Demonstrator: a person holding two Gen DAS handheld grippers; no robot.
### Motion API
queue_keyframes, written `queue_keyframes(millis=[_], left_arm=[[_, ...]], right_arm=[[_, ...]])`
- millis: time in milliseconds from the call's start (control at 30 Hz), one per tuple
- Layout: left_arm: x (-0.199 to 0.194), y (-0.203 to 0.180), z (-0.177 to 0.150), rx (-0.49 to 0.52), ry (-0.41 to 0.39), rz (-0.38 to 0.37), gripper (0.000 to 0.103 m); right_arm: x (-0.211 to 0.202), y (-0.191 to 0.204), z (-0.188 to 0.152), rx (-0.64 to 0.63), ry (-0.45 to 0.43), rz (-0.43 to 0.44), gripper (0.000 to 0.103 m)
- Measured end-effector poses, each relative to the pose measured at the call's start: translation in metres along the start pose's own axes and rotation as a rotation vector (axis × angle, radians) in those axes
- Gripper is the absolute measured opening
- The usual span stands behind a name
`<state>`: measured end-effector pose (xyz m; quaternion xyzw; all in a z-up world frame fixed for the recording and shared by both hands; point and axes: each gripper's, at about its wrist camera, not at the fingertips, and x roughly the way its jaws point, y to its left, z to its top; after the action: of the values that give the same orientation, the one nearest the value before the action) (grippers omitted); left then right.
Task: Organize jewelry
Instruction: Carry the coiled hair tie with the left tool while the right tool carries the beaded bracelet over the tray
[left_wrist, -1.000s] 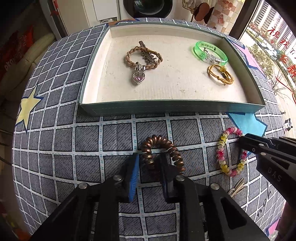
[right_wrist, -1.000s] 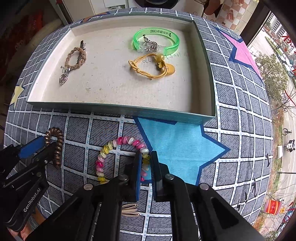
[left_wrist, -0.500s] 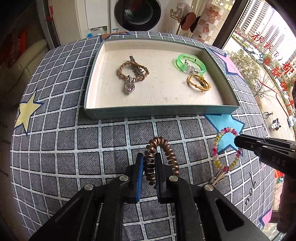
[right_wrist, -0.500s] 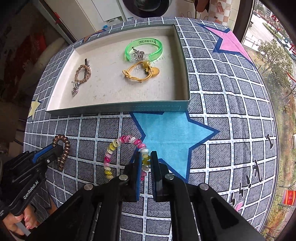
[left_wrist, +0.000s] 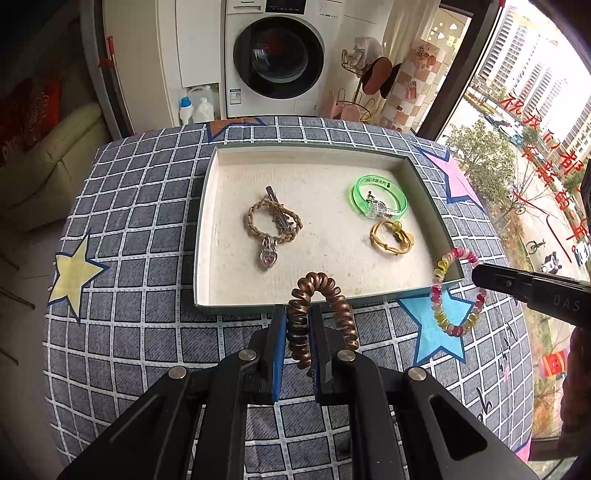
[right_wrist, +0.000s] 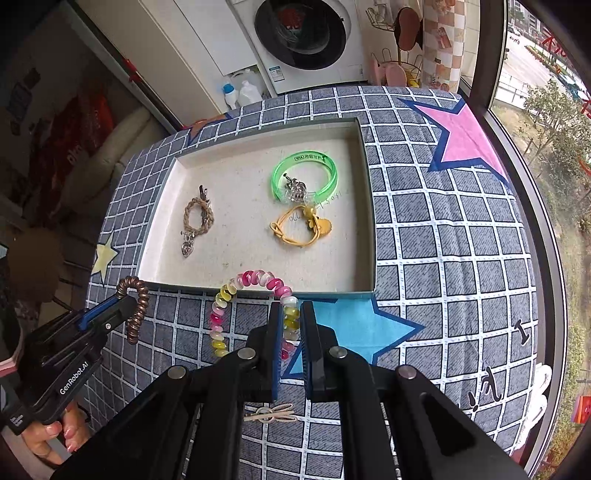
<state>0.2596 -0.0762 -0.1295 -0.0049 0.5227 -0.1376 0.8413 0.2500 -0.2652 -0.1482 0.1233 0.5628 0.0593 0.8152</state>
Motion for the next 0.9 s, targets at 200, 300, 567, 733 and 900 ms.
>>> queue_keyframes(millis=[200, 300, 567, 733, 900], left_arm=[[0.024, 0.003, 0.025, -0.027, -0.004, 0.038, 0.024], [0.034, 0.006, 0.035, -0.042, -0.001, 0.049, 0.024], [0.062, 0.003, 0.048, -0.013, 0.027, 0.084, 0.024], [0.079, 0.002, 0.050, 0.001, 0.054, 0.114, 0.024], [0.092, 0.000, 0.047, 0.027, 0.077, 0.152, 0.024]], right_arm=[[0.015, 0.000, 0.034, -0.004, -0.011, 0.000, 0.010], [0.029, -0.003, 0.046, 0.003, 0.002, -0.006, 0.010], [0.060, -0.017, 0.060, 0.026, 0.040, -0.014, 0.010], [0.074, -0.024, 0.064, 0.034, 0.059, -0.020, 0.010], [0.085, -0.028, 0.066, 0.038, 0.076, -0.014, 0.010]])
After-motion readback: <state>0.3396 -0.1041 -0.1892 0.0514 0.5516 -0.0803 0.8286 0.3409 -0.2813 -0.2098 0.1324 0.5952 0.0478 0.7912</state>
